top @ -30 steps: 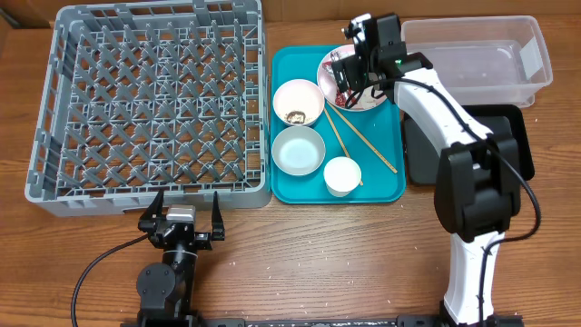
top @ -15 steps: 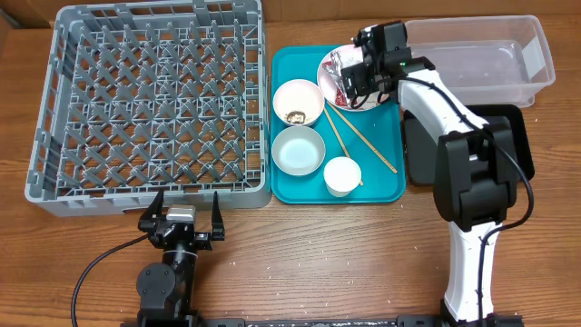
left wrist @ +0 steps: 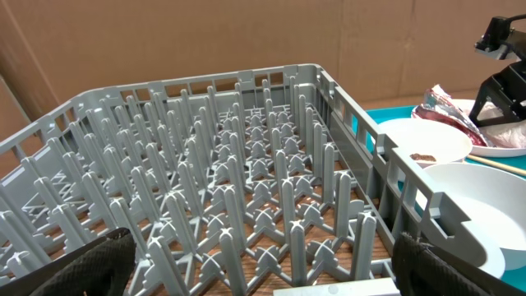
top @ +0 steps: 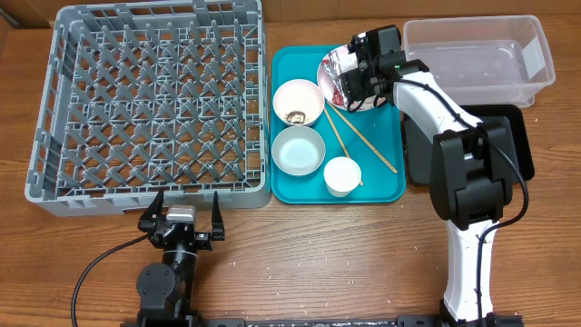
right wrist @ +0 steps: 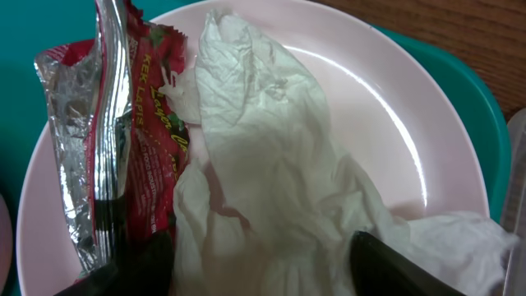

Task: Sort waste into correct bins and load items into the dishwasher
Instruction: 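Grasp the tissue with the right gripper and drop it into the clear bin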

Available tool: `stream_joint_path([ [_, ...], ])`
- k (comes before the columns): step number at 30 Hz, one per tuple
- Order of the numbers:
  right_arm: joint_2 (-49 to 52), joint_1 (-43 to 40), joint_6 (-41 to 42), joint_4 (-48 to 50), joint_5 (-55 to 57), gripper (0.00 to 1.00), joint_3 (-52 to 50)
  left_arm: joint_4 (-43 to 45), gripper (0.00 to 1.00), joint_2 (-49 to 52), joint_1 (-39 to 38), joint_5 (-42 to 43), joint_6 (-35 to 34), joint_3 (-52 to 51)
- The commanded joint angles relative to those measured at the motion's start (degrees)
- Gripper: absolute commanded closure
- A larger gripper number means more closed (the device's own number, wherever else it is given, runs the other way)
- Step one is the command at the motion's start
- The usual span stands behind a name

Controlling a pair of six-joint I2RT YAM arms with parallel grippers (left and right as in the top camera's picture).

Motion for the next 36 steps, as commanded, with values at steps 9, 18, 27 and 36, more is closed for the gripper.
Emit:
stream_joint_path([
  [9,2.71,0.22,0.17,-0.61,-0.48,0.48,-0.42,0.17,0.00,-0.50,0.59,-0.35,0.87,-0.24],
  [18,2.10,0.22,0.52,-2.05,-0.48,0.96,2.05,0.17,0.00,-0.50,0.59,-0.37,0.90,-0.24],
  [27,-8.37,0.20,7.54,-11.15,-0.37,0.96,13.57,0.17,0.00,-0.50,0.59,-0.37,0.87,-0.24],
  [36,-14.88,-2.10,13.60,-11.21,1.07,0.96,14.08,0.17,0.00,-0.50,0.59,-0.37,0.87,-0.24],
])
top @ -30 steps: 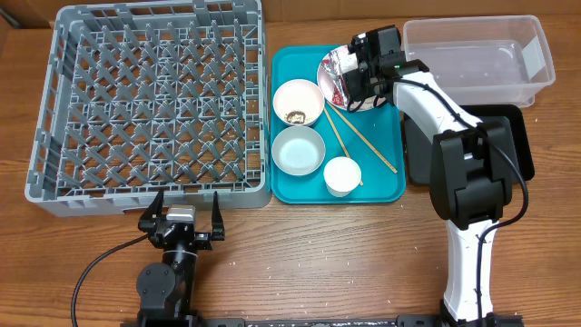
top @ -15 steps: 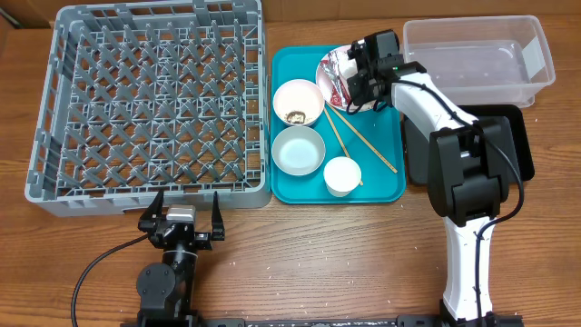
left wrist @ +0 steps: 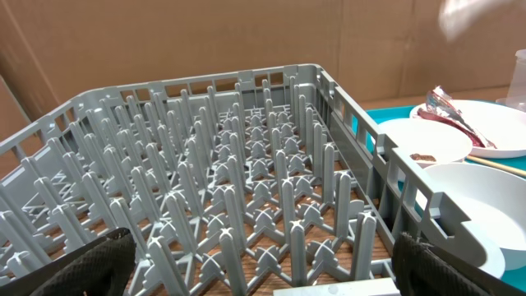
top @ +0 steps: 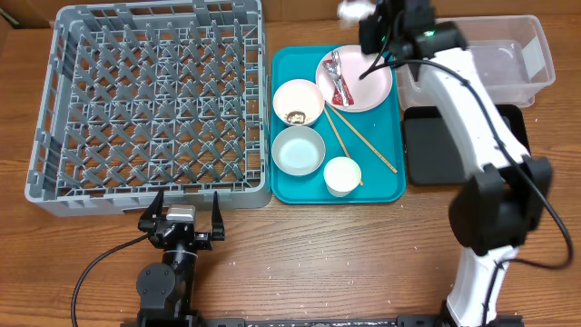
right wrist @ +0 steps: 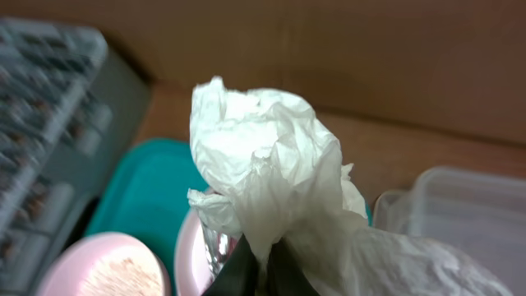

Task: Sort waste into correct bins and load items into the dishwasher
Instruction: 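Grasp the tissue with the right gripper and drop it into the clear bin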

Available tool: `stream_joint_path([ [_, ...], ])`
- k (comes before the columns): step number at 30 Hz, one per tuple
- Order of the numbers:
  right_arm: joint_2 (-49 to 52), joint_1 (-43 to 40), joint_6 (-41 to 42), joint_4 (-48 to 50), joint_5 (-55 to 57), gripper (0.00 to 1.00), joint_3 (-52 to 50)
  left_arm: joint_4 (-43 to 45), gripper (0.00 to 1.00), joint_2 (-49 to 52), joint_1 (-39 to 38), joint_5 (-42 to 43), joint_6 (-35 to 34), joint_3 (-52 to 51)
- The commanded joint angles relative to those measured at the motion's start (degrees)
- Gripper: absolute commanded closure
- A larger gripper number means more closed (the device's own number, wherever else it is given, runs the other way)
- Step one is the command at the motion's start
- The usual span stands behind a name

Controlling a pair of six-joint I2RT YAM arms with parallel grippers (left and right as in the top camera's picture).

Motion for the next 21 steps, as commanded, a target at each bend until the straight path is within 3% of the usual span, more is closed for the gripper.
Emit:
stream_joint_path([
  [1,-1.70,-2.08,4.55,-0.22,0.72,0.96,0.90,0.17,0.00,-0.50,0.59,-0.37,0.87,-0.24],
  [21,-0.42,-13.66,24.98,-0.20,5.75,0.96,-0.20,0.17,0.00,-0.50,0.59,-0.37,0.90,-0.24],
])
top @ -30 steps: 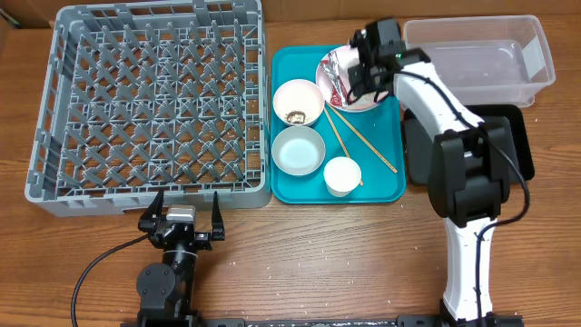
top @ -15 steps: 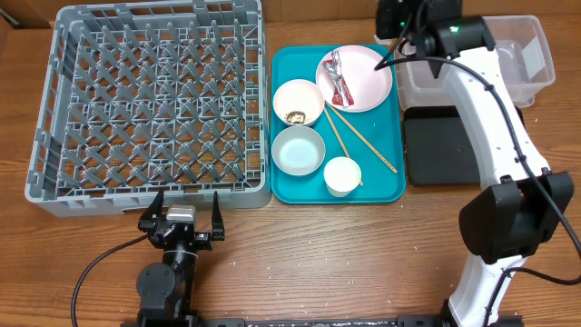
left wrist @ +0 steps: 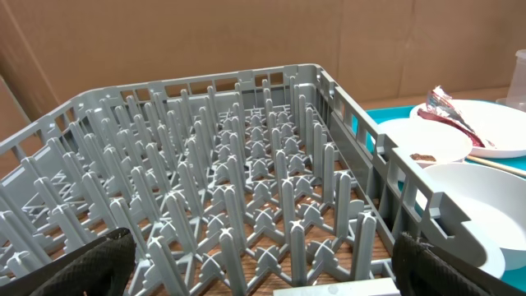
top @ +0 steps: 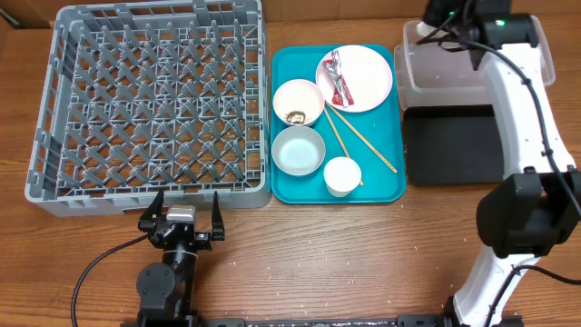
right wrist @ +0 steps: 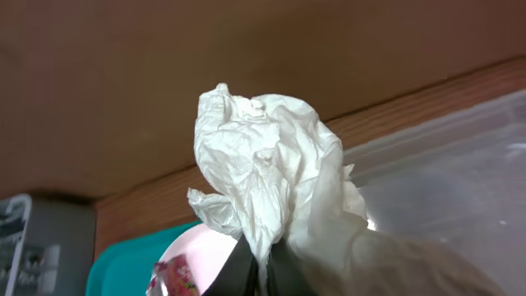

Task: Sort waste into correct bins and load items into the dishwasher
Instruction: 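Grasp the tissue with the right gripper and drop it into the clear bin, then grasp the red snack wrapper with the right gripper and drop it in the bin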

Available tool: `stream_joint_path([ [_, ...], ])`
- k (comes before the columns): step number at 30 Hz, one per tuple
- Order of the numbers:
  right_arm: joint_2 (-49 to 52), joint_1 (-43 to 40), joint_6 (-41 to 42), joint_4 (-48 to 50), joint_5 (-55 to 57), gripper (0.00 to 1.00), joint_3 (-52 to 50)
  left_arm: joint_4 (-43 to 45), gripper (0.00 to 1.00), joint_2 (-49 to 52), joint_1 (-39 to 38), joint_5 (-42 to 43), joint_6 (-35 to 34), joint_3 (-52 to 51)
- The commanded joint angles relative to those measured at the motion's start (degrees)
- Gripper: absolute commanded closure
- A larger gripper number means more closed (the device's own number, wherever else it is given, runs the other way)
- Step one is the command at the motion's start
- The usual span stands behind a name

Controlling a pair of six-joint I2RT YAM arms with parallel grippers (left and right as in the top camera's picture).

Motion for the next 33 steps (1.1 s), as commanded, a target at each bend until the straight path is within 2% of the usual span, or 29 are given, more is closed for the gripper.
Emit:
stream_joint_path([
  [1,1.84,-1.53,5.01,0.04,3.61,0.96,-0.81,0.17,0.00,-0.50,0.59,-0.33,0.90,-0.24],
  [4,3.41,-2.01,5.62,-0.50,5.20,0.96,-0.90,0.17,0.00,-0.50,0.59,-0.35,0.90,-0.24],
  [11,5.73,-2.08,17.88,-6.69,17.38,0.96,-1.01,0.17,0.00,-0.50,0.59,-0.35,0.87,-0.24],
  [14,6.67,-2.08,20.79,-6.54,19.19,0.96,-1.01,0.17,0.00,-0.50,0.59,-0.35,0.90,-0.24],
  [15,6.82,-2.08,21.64,-6.12,19.17,0.81,-1.01,0.17,0.00,-0.50,0.59,-0.35,0.90,-0.24],
  [16,6.93,-2.08,21.77,-5.57,19.15,0.60,-1.01,0.17,0.00,-0.50,0.59,-0.35,0.87,-0.24],
  [17,6.93,-2.08,21.75,-4.79,19.15,0.27,-1.01,0.17,0.00,-0.50,0.59,-0.35,0.90,-0.24],
  [20,6.88,-1.97,19.37,-3.82,18.21,0.00,-0.90,0.17,0.00,-0.50,0.59,-0.35,0.87,-0.24],
  [26,5.33,-0.24,-0.90,-3.87,-7.28,0.00,0.20,0.17,0.00,-0.50,0.59,-0.35,0.90,-0.24],
  [27,5.03,1.40,-5.44,-3.04,-10.38,0.03,0.20,0.17,0.00,-0.50,0.59,-0.33,0.87,-0.24],
  [33,5.55,8.70,-14.82,-2.75,-7.98,0.12,-0.72,0.17,0.00,-0.50,0.59,-0.35,0.90,-0.24],
])
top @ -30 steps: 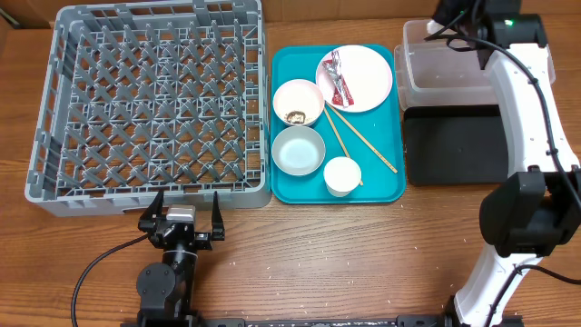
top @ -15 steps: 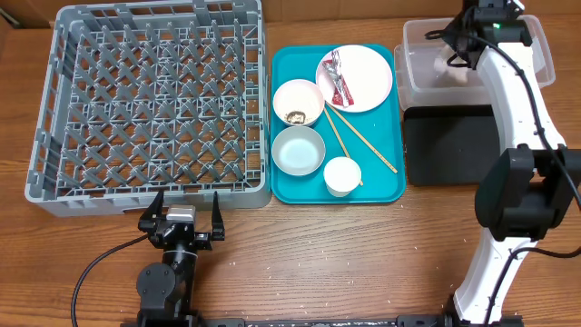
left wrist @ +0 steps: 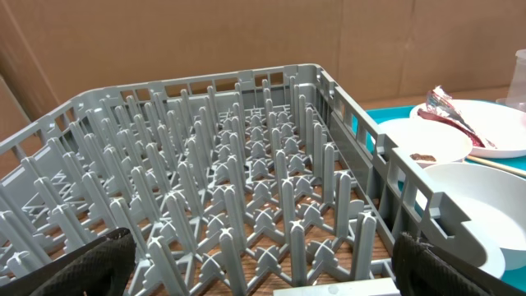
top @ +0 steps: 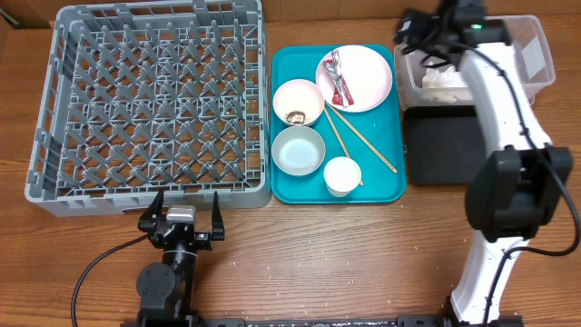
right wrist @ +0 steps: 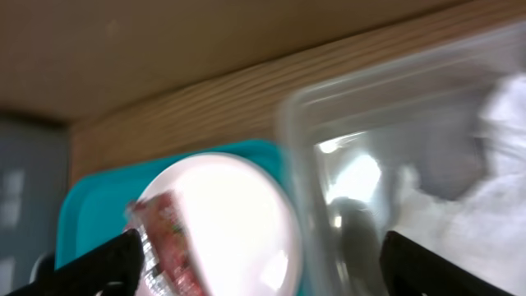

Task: Sort waste into correct bins and load items into the dishwasher
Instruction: 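Grasp the red snack wrapper with the right gripper and drop it in the bin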

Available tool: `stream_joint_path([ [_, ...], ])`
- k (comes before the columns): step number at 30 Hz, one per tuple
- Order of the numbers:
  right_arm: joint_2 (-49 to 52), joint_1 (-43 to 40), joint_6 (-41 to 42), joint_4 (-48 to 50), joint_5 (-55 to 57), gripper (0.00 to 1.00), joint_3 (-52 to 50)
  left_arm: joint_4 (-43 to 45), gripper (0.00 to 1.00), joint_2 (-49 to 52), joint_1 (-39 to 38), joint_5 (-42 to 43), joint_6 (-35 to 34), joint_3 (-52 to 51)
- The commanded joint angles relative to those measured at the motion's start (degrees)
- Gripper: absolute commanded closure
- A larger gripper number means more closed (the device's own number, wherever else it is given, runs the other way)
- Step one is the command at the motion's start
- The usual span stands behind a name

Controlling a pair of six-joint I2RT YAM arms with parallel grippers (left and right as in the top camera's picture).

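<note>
A crumpled white napkin (top: 445,80) (right wrist: 501,189) lies inside the clear plastic bin (top: 508,45). My right gripper (top: 416,32) (right wrist: 271,271) hangs open and empty over the bin's left wall. On the teal tray (top: 381,186) a pink plate (top: 361,82) (right wrist: 238,222) holds a red foil wrapper (top: 339,80) (right wrist: 160,238). Two bowls (top: 299,102) (top: 298,150), a cup (top: 342,175) and chopsticks (top: 359,136) share the tray. My left gripper (top: 184,218) (left wrist: 263,263) rests open at the near edge of the grey dish rack (top: 150,100).
A black bin (top: 454,145) sits in front of the clear bin, right of the tray. The dish rack (left wrist: 246,181) holds nothing. A cardboard wall stands behind the table.
My right gripper, then shut on the napkin above the clear bin, is now open, and the napkin lies in the bin. The left arm has not moved.
My right gripper was open down at the napkin on the pink plate. Then it held the napkin above the plate, then over the clear bin. Now the napkin lies in that bin and the gripper is open. The wrapper stays on the plate.
</note>
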Motion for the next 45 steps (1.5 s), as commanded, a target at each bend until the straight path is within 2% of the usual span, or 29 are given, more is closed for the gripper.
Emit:
stream_joint_path([
  [1,-0.83,5.86,-9.03,0.42,0.42,0.13,0.13,0.17,0.00,-0.50,0.59,-0.35,0.90,-0.24],
  [8,4.44,11.28,-11.56,0.70,3.06,0.19,0.13,0.17,0.00,-0.50,0.59,-0.35,0.87,-0.24],
  [15,9.46,11.50,-11.58,-1.05,2.78,0.25,0.13,0.17,0.00,-0.50,0.59,-0.35,0.90,-0.24],
  [22,13.73,11.61,-13.05,-2.95,1.95,0.25,-0.09,0.17,0.00,-0.50,0.59,-0.37,0.87,-0.24],
  [26,16.41,11.61,-13.00,-2.97,1.95,0.32,-0.09,0.17,0.00,-0.50,0.59,-0.35,0.87,-0.24],
  [28,17.05,11.58,-11.89,-2.91,1.97,0.37,-0.09,0.17,0.00,-0.50,0.59,-0.35,0.87,-0.24],
  [29,17.05,11.58,-11.89,-2.73,1.95,0.44,-0.09,0.17,0.00,-0.50,0.59,-0.35,0.90,-0.24],
  [30,17.05,11.54,-11.87,-2.69,1.97,0.76,-0.09,0.17,0.00,-0.50,0.59,-0.35,0.90,-0.24],
  [31,17.05,11.45,-11.67,-2.73,1.97,0.90,-0.09,0.17,0.00,-0.50,0.59,-0.35,0.90,-0.24],
  [32,17.03,11.43,-11.47,-2.75,1.97,0.94,-0.07,0.17,0.00,-0.50,0.59,-0.35,0.87,-0.24],
  [33,16.72,11.43,-11.43,-3.52,1.97,0.96,0.59,0.17,0.00,-0.50,0.59,-0.35,0.90,-0.24],
  [37,14.01,11.17,-9.68,-8.24,1.97,0.96,6.34,0.17,0.00,-0.50,0.59,-0.37,0.90,-0.24],
  [41,9.75,9.75,-4.92,-16.22,3.37,0.96,16.52,0.17,0.00,-0.50,0.59,-0.37,0.87,-0.24],
  [43,7.04,7.89,2.58,-20.13,12.66,0.96,20.65,0.17,0.00,-0.50,0.59,-0.37,0.87,-0.24],
  [45,6.14,5.29,11.13,-21.18,22.36,0.96,20.63,0.17,0.00,-0.50,0.59,-0.35,0.87,-0.24],
])
